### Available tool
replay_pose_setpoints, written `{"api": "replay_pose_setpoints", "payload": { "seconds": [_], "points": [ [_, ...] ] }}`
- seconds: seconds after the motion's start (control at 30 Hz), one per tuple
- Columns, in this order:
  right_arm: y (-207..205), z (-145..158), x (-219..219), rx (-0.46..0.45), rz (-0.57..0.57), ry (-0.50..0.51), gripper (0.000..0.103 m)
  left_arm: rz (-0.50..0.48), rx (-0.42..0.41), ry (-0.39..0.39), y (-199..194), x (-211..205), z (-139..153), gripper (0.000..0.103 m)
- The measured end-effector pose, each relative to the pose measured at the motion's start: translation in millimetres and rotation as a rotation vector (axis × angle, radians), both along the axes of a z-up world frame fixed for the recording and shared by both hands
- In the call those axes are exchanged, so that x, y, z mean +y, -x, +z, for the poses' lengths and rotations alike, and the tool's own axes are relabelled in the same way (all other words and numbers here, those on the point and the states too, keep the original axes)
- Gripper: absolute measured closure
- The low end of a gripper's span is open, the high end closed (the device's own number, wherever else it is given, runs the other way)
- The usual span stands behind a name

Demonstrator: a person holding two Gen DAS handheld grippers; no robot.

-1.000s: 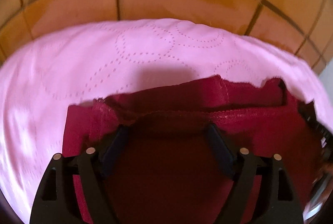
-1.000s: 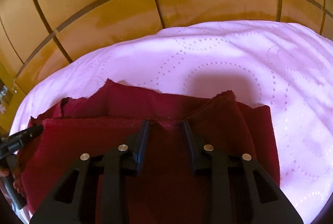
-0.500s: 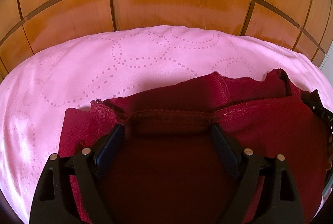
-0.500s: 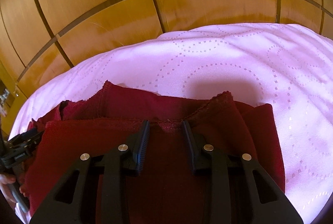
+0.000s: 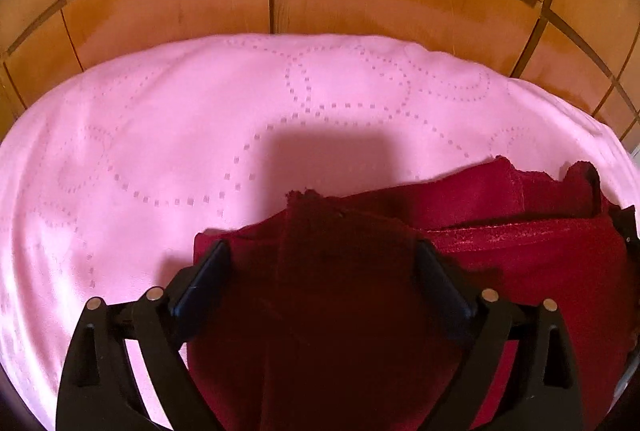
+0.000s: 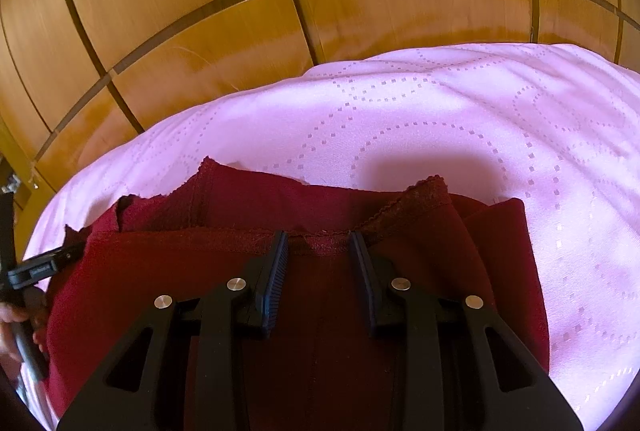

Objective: Fold small clothes

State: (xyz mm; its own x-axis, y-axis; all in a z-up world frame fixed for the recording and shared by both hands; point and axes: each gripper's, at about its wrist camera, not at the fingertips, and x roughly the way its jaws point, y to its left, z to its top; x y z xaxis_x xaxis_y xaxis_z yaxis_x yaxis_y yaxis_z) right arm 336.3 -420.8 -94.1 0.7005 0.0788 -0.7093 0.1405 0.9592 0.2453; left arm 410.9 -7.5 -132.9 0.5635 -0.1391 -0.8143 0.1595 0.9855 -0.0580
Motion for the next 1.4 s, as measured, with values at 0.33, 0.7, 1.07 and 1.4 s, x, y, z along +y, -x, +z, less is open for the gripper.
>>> {"api": "replay_pose_setpoints", "payload": {
  "seconds": [0.33,0.7,1.07,1.4],
  "points": [
    [9,3,-5,-0.055,0.001,-0.041,0.072,0.064,-0.120,0.142,69,13,41,0.010],
    [35,24,16,0.009,0.057,0.102,0.071,0.000,-0.085,0.063,84,-1,3,0.007],
    [35,4,-22,-0.052,-0.060,-0.090,0.079,0.000,-0.084,0.085,93,3,-5,0.004],
    [150,36,-31,-0.184,-0.170,-0.234,0.043,-0.004,-0.094,0.110,98,9,-3,0.003]
  ]
}}
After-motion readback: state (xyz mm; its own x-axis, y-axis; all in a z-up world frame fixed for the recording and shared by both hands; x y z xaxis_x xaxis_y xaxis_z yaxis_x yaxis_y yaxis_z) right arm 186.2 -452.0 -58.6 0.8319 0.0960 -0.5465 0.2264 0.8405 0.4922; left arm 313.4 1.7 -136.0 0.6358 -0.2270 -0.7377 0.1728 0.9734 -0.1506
